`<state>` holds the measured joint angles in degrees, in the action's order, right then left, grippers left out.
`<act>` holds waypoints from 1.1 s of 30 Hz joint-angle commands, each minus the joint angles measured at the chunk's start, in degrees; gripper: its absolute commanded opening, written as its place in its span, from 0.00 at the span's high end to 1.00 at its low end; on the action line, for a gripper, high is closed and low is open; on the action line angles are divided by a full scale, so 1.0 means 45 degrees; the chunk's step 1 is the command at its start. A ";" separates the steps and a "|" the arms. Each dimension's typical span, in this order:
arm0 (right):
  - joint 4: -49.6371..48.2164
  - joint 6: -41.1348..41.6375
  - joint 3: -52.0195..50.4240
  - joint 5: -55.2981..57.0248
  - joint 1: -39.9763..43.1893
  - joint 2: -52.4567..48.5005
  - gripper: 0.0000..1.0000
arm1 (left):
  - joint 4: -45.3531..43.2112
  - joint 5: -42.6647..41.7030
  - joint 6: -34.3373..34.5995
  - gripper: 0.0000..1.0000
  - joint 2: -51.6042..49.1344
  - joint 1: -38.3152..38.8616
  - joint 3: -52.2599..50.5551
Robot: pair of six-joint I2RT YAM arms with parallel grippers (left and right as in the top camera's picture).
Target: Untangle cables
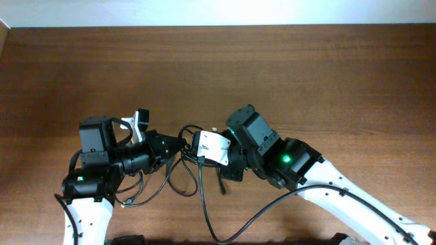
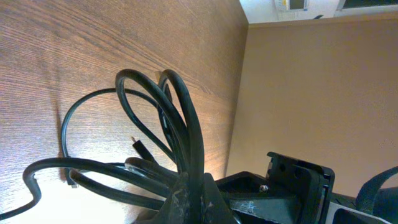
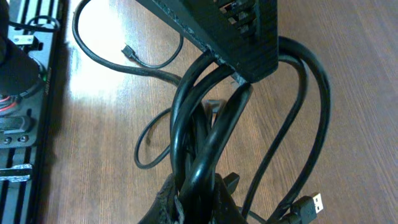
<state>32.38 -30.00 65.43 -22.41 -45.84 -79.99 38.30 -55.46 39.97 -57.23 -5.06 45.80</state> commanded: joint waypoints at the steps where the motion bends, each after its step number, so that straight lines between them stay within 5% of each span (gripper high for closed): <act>1: -0.0466 -0.0044 0.0112 0.1379 -0.0083 0.0087 0.96 | 0.0034 0.0384 -0.0131 1.00 -0.0165 -0.0019 0.0000; 7: -0.0685 0.1719 0.0112 0.7713 -0.0058 0.0219 0.96 | 0.0044 0.0520 -0.0214 0.94 -0.0160 -0.0627 0.0000; 10: -0.0981 0.4988 0.0112 1.0856 0.0627 0.0219 0.96 | 0.0102 0.0515 -0.0223 0.92 -0.0160 -0.0806 0.0000; 13: -0.0957 0.9457 0.0112 1.0846 0.1987 0.0219 0.96 | 0.0248 0.0520 -0.0287 0.90 -0.0160 -0.0811 0.0000; 15: -0.0952 1.0491 0.0112 1.0744 0.2433 0.0219 0.96 | 0.0413 0.0525 -0.0797 0.87 -0.0160 -0.0811 0.0000; 17: -0.0957 0.9627 0.0112 0.9777 0.2152 0.0219 0.96 | 0.0413 0.0520 -0.0797 0.76 -0.0160 -0.0806 0.0000; 18: -0.0967 0.9389 0.0112 0.8893 0.1909 0.0219 0.96 | 0.0413 0.0520 -0.0797 0.60 -0.0160 -0.0806 0.0000; 19: -0.0967 0.9364 0.0112 0.7635 0.1705 0.0243 0.96 | 0.0418 0.0510 -0.0797 0.28 -0.0160 -0.0806 0.0000; 21: -0.0899 0.7626 0.0112 0.4843 0.1277 0.0262 0.96 | 0.0418 0.0282 -0.0840 0.13 -0.0160 -0.0806 0.0000; 25: -0.1054 0.3725 0.0112 0.2968 -0.0554 0.0267 0.96 | 0.0413 0.0505 -0.0840 0.11 -0.0160 -0.0806 0.0000; 33: -0.3405 0.3623 0.0112 0.3798 -0.1389 0.0656 0.96 | 0.0418 0.0879 -0.0894 0.10 -0.0165 -0.0806 0.0000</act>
<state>19.18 -13.74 65.08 -6.17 -51.62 -79.94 39.66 -52.88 36.99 -57.71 -8.82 45.80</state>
